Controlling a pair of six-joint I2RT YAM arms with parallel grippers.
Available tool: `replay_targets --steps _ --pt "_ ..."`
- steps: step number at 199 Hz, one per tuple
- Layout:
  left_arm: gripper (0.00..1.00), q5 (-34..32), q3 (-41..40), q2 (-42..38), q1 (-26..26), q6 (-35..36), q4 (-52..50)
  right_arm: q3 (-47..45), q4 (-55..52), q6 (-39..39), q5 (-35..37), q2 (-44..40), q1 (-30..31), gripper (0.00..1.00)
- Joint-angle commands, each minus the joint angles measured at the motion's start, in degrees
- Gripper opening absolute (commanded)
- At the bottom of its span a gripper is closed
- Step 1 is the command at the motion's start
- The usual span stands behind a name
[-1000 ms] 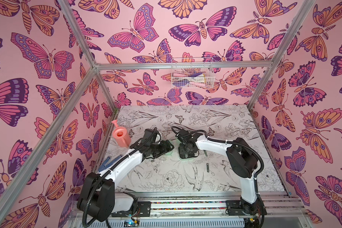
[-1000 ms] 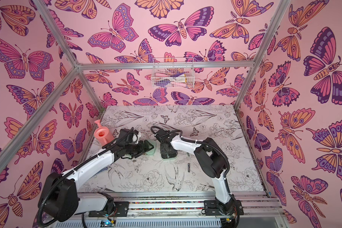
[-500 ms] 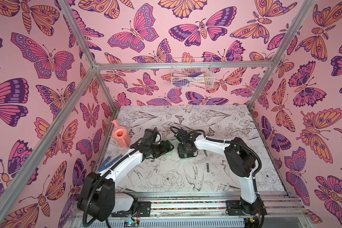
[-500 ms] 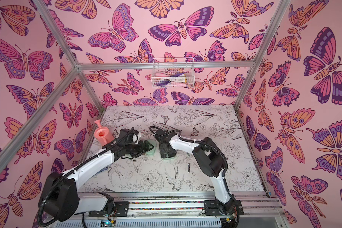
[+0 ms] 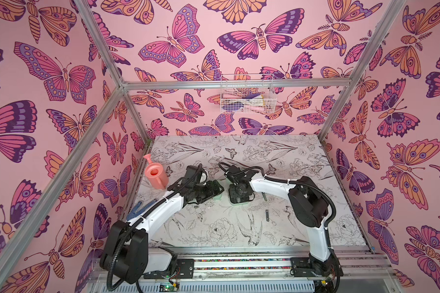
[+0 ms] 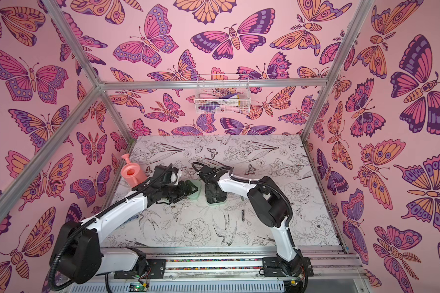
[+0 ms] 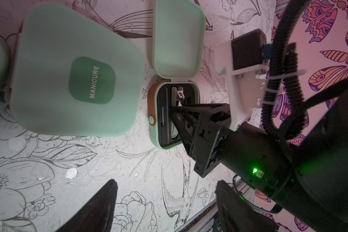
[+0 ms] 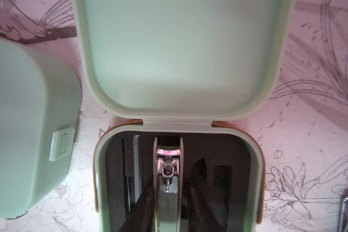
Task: Organize nail clipper sets
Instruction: Place the nail clipper in the storage box.
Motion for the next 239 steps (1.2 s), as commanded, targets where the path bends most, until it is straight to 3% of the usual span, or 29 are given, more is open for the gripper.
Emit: replay_targets --steps 1,164,239 --pt "0.79 0.9 -0.2 0.4 0.4 0.8 -0.9 -0.2 -2.3 -0.3 -3.8 1.3 0.9 0.35" --pt "0.79 1.0 0.1 0.2 0.3 0.5 -0.9 3.6 -4.7 -1.2 -3.6 -3.9 0.9 0.36" --pt "0.79 1.3 0.2 0.5 0.3 0.4 -0.6 6.9 -4.9 -1.7 -2.1 -1.6 0.9 0.22"
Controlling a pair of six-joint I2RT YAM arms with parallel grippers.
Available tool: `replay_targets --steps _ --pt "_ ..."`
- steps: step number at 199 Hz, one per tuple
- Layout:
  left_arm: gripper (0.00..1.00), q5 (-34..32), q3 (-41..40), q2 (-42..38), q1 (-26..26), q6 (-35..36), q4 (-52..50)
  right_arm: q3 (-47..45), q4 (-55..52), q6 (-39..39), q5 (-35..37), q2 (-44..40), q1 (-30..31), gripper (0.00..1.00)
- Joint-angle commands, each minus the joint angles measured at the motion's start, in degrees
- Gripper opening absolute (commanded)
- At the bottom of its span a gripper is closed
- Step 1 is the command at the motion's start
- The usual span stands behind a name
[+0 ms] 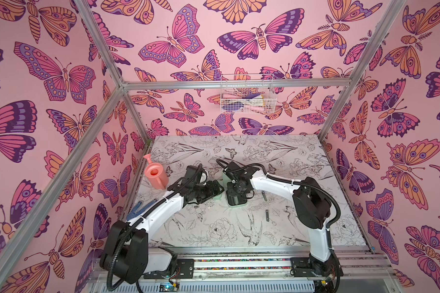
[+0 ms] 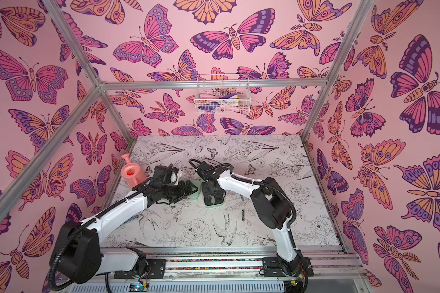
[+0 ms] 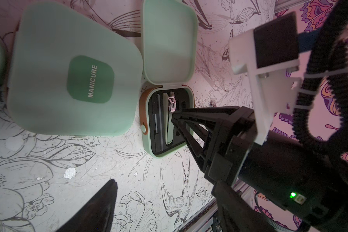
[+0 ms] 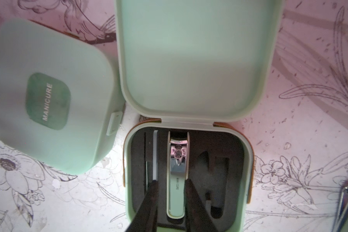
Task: Organize nail clipper sets
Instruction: Place the nail clipper in the storage box, then adjust the nail clipper in the storage box.
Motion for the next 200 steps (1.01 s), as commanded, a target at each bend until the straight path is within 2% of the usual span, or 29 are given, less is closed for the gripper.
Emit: replay_targets --steps 1,129,200 --pt "0.79 1.1 0.2 0.5 0.3 0.5 -0.6 2.6 -1.0 -0.2 1.4 0.3 0.4 0.22" --pt "0.79 1.5 0.4 1.1 0.3 0.7 -0.5 4.2 -2.7 -1.2 3.2 4.2 0.0 0.13" --pt "0.79 1.5 0.4 1.2 0.2 0.7 -0.5 4.5 -2.4 -1.2 3.2 5.2 -0.1 0.13"
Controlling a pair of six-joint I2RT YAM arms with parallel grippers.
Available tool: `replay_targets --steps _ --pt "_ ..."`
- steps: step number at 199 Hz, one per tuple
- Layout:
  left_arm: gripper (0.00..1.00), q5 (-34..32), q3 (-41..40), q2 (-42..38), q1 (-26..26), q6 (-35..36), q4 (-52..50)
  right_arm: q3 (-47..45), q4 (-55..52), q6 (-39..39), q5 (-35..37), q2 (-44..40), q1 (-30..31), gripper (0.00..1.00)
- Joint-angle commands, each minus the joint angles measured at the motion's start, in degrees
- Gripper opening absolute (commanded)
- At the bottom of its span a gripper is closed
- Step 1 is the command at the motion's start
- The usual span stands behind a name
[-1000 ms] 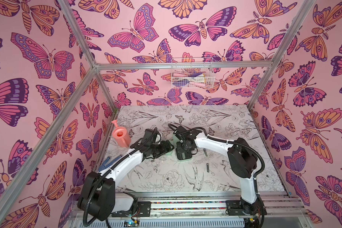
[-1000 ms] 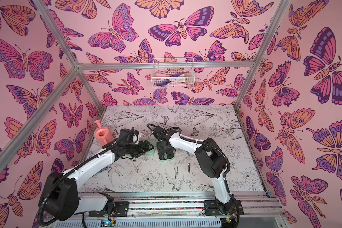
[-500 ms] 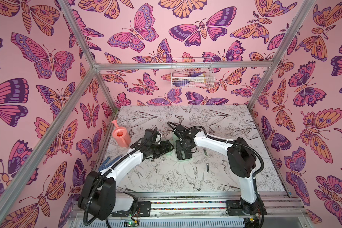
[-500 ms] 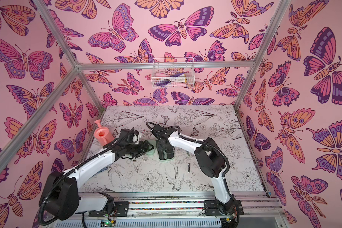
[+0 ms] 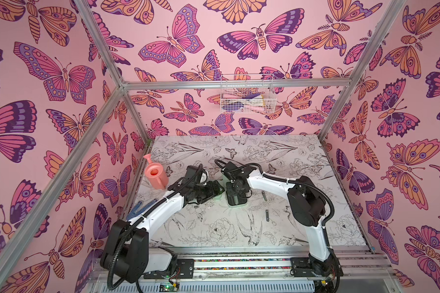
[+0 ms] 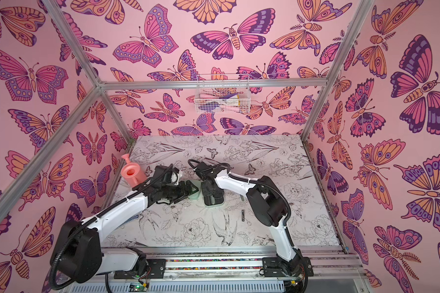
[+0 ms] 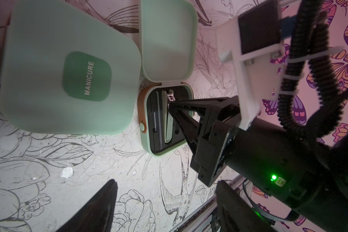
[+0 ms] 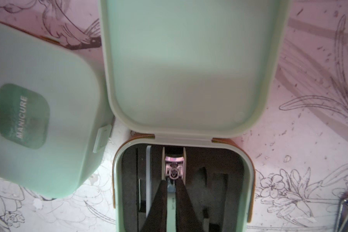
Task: Organize nail clipper sets
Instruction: Adjust the nail clipper in the storage box.
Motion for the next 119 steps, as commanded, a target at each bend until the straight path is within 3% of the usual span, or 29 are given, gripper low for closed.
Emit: replay_targets --steps 1,119 --pt "0.79 0.6 0.3 0.8 0.3 0.7 -0.5 1.9 -1.1 -0.8 1.1 1.7 -0.1 0.13" --pt "0.79 0.9 0.2 1.5 0.3 0.8 -0.3 -1.6 1.1 1.0 -1.4 5.6 0.4 0.11"
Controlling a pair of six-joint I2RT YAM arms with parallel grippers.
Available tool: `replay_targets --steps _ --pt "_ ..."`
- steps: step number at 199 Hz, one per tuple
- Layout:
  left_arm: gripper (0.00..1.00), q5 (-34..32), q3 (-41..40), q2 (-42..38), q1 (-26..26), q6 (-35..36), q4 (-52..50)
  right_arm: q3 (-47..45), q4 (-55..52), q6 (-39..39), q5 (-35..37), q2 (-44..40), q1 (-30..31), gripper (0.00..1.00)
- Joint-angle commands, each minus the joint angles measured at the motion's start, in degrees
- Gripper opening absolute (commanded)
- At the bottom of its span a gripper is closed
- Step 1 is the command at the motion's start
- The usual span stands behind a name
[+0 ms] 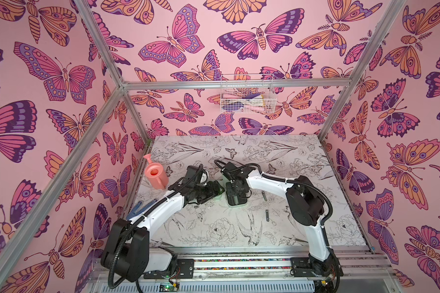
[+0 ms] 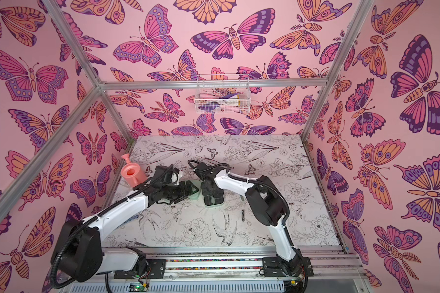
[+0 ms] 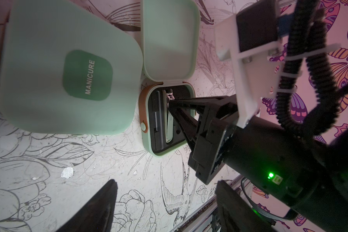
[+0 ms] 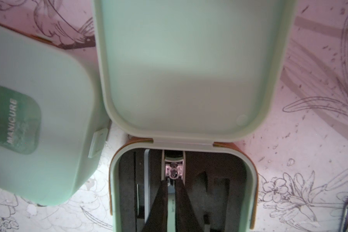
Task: Organize nail clipper sets
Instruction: Adjust the nail clipper in the storage box.
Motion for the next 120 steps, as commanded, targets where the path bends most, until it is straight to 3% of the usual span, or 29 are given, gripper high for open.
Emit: replay_targets --steps 1,72,120 --pt "0.79 0.9 0.2 0.9 0.3 0.8 -0.3 -1.9 1.0 0.8 -1.5 4.5 0.4 0.11" --pt "0.79 1.4 0.2 1.1 0.2 0.7 -0.1 -2.6 0.6 1.4 -1.5 6.4 1.0 0.11" --pt "0.80 2.0 0.2 1.1 -0.3 0.8 -0.1 1.6 -2.2 -0.4 0.4 2.0 0.5 0.16"
